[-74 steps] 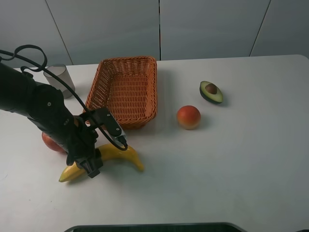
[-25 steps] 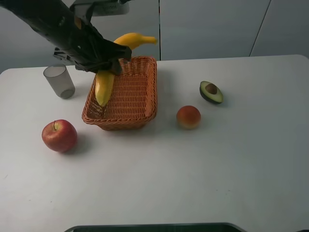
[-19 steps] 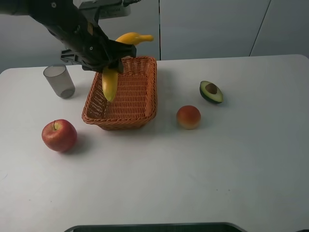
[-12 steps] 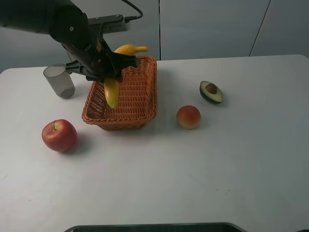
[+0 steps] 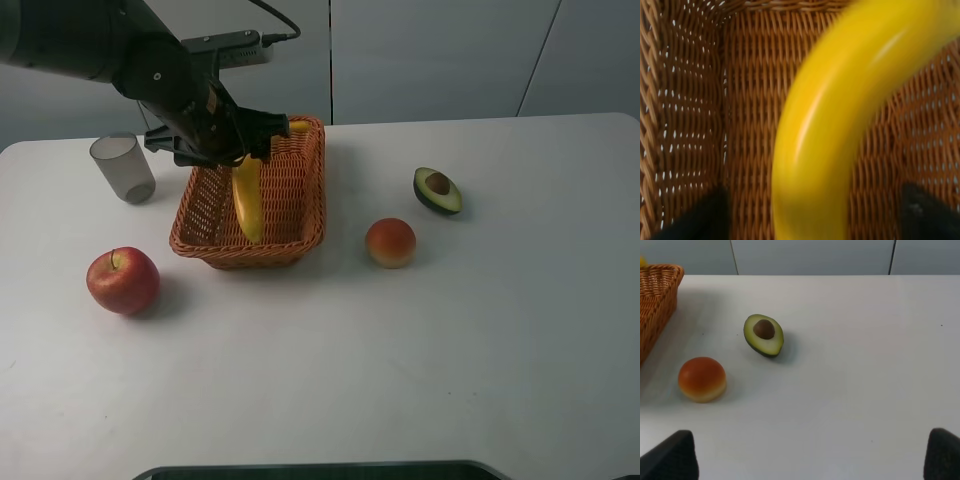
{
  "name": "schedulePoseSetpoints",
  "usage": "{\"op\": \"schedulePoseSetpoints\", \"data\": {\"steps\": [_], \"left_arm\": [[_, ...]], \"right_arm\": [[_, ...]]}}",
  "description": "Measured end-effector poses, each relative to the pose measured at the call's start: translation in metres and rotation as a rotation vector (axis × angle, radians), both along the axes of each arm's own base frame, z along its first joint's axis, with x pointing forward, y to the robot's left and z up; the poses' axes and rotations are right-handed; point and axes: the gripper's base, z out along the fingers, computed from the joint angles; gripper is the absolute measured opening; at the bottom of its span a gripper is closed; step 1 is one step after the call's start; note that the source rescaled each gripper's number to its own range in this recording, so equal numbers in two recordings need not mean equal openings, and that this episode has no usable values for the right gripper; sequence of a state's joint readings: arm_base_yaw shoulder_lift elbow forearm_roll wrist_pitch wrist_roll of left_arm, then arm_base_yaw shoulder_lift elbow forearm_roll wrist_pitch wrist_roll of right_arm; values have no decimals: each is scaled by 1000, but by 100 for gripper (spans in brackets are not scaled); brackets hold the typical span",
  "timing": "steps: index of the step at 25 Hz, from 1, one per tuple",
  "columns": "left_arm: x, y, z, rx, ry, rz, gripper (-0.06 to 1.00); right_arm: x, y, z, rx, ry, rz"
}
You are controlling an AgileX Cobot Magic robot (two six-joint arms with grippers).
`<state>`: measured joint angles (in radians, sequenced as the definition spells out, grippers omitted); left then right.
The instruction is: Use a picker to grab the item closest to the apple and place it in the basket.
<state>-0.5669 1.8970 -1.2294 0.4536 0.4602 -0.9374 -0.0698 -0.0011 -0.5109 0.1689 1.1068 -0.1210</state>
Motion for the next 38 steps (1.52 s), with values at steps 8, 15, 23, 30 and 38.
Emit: {"op": "schedulePoseSetpoints", "data": {"steps": [8,15,23,30,38], "left_arm": [[0,0,0,6,2,-1,99],[-11,12,32,113,-19,-79,99],[-45,44,106,244,-95,-115,99],[-104,82,143,197,-181,-105,99],[-189,131,158,111,-279,-127,99]], "right_arm": [[0,0,0,0,0,0],[0,0,0,0,0,0],[0,0,0,0,0,0],[0,0,0,0,0,0],[0,0,0,0,0,0]]}}
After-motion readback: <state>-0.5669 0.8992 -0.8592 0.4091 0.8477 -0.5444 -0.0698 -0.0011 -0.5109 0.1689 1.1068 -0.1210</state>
